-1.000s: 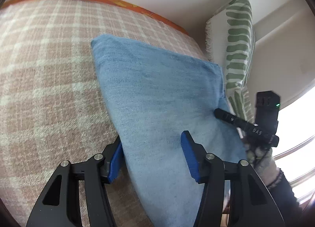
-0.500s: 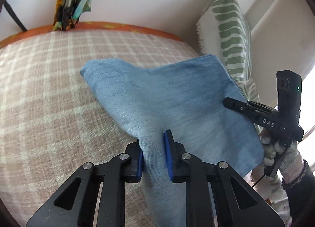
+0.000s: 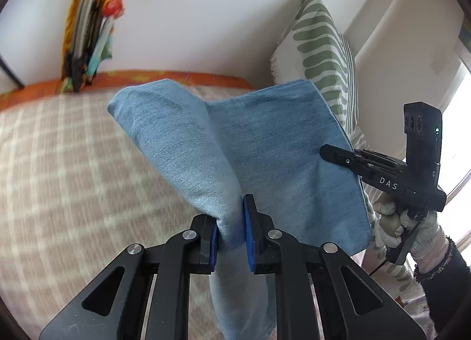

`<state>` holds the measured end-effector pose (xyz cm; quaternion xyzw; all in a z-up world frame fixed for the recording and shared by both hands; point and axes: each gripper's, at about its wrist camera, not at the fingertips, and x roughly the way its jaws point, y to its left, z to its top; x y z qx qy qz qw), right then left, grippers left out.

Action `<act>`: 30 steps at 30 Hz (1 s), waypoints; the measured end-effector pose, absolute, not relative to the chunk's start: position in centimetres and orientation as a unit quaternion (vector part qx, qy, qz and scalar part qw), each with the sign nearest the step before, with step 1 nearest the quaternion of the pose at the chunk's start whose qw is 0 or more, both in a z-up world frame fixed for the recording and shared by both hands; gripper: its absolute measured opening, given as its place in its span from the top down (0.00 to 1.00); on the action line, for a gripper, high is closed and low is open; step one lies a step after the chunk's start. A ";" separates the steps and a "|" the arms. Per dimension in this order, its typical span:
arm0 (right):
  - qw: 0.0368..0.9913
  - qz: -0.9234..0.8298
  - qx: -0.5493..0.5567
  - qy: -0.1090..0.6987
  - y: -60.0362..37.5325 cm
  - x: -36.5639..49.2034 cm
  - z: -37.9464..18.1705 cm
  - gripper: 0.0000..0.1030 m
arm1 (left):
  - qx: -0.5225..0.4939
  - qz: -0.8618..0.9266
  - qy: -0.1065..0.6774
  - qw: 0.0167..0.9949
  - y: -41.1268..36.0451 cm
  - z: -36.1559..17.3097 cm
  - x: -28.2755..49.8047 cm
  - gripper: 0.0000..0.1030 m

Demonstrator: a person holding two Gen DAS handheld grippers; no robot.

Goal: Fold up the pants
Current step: 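Lift the folded jeans with both grippers and carry them toward the pillow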

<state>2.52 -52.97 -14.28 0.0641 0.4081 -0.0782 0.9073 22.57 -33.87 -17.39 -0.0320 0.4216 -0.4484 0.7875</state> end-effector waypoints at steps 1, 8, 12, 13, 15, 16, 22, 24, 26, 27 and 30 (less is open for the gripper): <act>0.908 -0.081 0.063 0.406 -53.3 2.8 -14.0 0.89 | -0.031 -0.449 0.418 0.789 -34.2 -17.1 22.9 0.87; 0.915 -0.103 0.057 0.386 -55.7 6.0 -11.8 0.91 | -0.030 -0.453 0.399 0.797 -37.2 -15.2 26.7 0.87; 0.917 -0.116 0.039 0.379 -57.1 9.0 -11.0 0.91 | -0.023 -0.451 0.387 0.804 -38.9 -14.8 28.9 0.87; 0.917 -0.119 0.035 0.378 -57.5 9.9 -10.9 0.91 | -0.022 -0.450 0.384 0.806 -39.3 -14.8 29.4 0.87; 0.917 -0.125 0.028 0.378 -58.1 11.4 -10.9 0.91 | -0.021 -0.449 0.380 0.808 -40.2 -14.8 30.7 0.87; 0.917 -0.128 0.024 0.378 -58.4 12.1 -10.9 0.91 | -0.021 -0.446 0.380 0.810 -40.8 -15.0 31.5 0.87; 0.915 -0.139 0.018 0.379 -60.7 16.6 -12.2 0.91 | -0.023 -0.433 0.389 0.813 -43.0 -16.6 35.0 0.87; 0.912 -0.140 0.020 0.385 -61.4 18.1 -13.0 0.91 | -0.026 -0.425 0.396 0.814 -43.6 -17.2 36.0 0.87; 0.910 -0.141 0.009 0.390 -61.6 19.5 -13.7 0.92 | -0.020 -0.416 0.402 0.815 -44.2 -17.8 36.7 0.87; 0.908 -0.140 0.004 0.394 -61.7 20.3 -14.2 0.92 | -0.017 -0.411 0.405 0.816 -44.5 -18.1 37.1 0.87; 0.906 -0.141 0.007 0.399 -62.1 21.8 -15.7 0.93 | -0.002 -0.397 0.415 0.819 -45.4 -19.0 38.2 0.87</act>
